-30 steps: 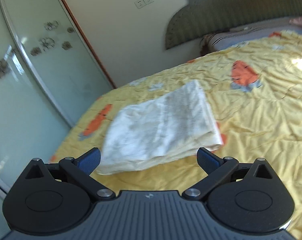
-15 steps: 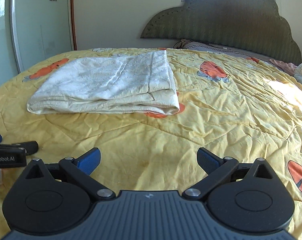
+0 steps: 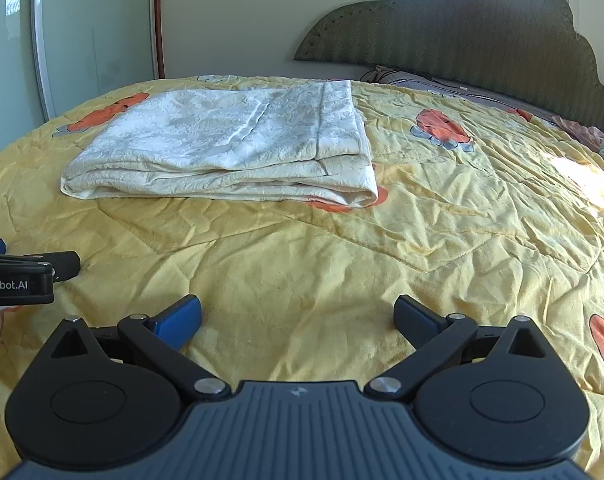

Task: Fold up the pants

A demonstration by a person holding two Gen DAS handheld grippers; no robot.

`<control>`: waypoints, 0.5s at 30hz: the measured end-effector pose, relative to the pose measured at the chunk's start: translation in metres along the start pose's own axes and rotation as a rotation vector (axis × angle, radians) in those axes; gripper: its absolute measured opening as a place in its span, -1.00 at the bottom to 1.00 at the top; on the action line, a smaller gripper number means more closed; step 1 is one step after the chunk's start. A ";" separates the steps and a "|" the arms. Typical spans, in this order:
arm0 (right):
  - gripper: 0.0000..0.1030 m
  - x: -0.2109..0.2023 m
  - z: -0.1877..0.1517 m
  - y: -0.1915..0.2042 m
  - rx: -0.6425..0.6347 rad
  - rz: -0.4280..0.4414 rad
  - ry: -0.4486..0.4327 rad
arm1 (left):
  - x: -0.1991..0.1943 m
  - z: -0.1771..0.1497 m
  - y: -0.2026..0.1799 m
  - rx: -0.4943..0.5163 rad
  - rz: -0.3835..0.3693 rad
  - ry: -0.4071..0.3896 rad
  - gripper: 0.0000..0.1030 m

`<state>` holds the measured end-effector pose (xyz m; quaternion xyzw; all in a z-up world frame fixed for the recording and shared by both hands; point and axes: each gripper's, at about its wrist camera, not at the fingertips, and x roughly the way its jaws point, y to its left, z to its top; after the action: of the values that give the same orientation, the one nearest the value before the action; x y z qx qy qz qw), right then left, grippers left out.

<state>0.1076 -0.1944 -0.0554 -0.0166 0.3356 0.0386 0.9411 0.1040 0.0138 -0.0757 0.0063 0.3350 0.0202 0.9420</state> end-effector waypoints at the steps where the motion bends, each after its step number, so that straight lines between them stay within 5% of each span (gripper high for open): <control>1: 1.00 0.000 0.000 0.000 0.004 0.001 0.001 | 0.000 0.000 0.000 0.000 0.000 0.000 1.00; 15: 1.00 -0.001 -0.003 -0.004 0.037 0.016 0.012 | 0.000 0.000 0.000 0.000 0.000 0.000 1.00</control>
<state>0.1057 -0.1986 -0.0570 0.0032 0.3418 0.0398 0.9389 0.1039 0.0140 -0.0759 0.0062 0.3349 0.0200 0.9420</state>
